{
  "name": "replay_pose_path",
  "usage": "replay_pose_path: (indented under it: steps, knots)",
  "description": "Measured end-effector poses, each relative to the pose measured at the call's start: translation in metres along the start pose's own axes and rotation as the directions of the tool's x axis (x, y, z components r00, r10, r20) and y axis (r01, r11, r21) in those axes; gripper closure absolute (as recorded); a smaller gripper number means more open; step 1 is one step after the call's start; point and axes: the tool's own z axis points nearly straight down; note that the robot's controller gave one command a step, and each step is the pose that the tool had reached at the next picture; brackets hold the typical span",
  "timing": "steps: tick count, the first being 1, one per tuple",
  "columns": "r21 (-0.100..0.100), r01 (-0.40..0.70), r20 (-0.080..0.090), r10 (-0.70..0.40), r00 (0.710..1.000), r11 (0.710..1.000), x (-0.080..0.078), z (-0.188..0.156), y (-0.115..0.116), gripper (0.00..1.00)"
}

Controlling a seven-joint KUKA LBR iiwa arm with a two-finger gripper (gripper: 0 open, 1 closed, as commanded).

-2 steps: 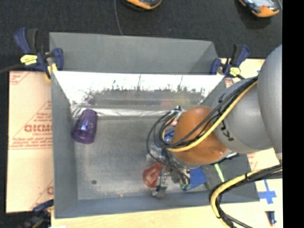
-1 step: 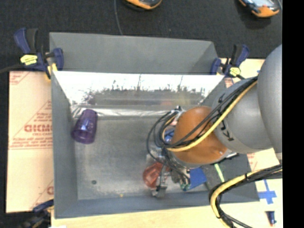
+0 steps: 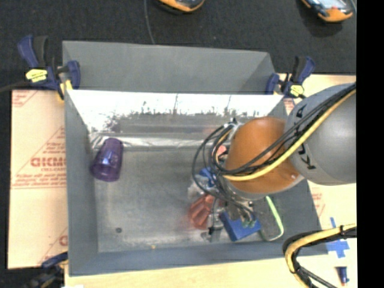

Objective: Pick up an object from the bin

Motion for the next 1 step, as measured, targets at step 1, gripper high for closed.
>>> replay_pose_path:
  steps: [1]
  knots:
    - [-0.001, 0.232, -0.004, -0.232, 0.973, 0.973, -0.0028, -0.0488, -0.0271, 1.00]
